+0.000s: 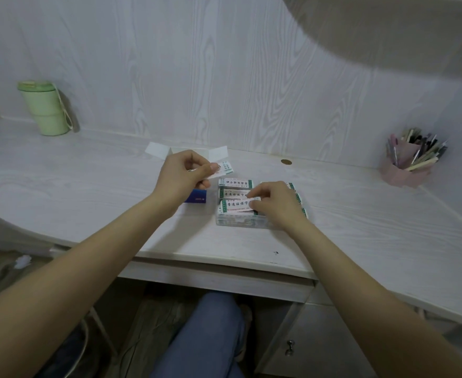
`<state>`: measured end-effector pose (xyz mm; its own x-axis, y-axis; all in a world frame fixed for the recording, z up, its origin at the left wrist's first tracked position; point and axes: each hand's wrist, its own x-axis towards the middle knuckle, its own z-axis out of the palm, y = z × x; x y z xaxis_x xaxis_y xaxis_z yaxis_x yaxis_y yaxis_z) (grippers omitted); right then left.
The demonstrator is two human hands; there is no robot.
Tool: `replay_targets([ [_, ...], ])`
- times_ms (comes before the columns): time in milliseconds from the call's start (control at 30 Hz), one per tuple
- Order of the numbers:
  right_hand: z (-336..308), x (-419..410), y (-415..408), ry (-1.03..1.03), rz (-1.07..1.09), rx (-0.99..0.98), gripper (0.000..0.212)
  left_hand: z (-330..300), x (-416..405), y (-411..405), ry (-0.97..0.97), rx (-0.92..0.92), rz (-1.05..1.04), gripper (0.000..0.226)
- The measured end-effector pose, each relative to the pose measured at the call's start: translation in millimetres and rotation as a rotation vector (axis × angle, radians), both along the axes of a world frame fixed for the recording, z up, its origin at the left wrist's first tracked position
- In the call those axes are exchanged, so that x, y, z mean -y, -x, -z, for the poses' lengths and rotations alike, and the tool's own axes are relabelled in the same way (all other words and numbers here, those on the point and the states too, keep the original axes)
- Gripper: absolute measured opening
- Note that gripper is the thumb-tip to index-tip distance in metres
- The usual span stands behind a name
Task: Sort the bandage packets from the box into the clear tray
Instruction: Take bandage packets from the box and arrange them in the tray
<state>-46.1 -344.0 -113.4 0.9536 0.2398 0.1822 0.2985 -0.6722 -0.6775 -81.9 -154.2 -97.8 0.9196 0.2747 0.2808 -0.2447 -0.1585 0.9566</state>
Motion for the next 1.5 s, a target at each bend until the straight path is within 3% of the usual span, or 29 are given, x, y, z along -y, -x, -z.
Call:
replay_targets([
  [233,3.9,-14.5,1.3,0.289,-0.058,0.140,0.016,-3.4,-4.1,3.6,-0.015,-0.018,0.003,0.014],
  [467,7.2,-16.9,-0.4,0.353,-0.034,0.168,0.013,-3.6,-5.9,6.4,-0.080,-0.031,0.025,0.015],
  [533,2.0,-13.4,0.4,0.216,-0.004,0.175,0.015,-2.0,-4.0,5.8,-0.078,-0.044,0.044,0.012],
  [667,-21.2,3.3,10.4,-0.442,-0.026,-0.091,0.015,-2.2,12.1,2.8,-0.067,-0.105,0.145,0.005],
  [767,-26.2,17.2,14.9,-0.497,-0.069,-0.130,0.006,-3.8,29.8,-0.1,-0.102,-0.150,0.203,0.009],
  [867,-24.6,34.8,13.5,-0.517,0.004,-0.098,0.013,-3.3,43.0,-6.1,-0.155,-0.131,0.226,0.009],
  [1100,-9.4,74.4,-0.5,-0.378,0.169,-0.071,0.024,8.1,72.6,-28.8,-0.618,-0.116,0.173,0.005],
  [1267,1.7,82.7,-9.1,-0.225,0.201,-0.021,0.004,13.5,90.7,-36.7,-0.744,-0.132,0.149,0.010],
  [1500,7.7,83.9,-17.8,-0.006,0.135,0.071,0.008,21.2,96.3,-39.8,-0.829,-0.158,0.117,0.007],
])
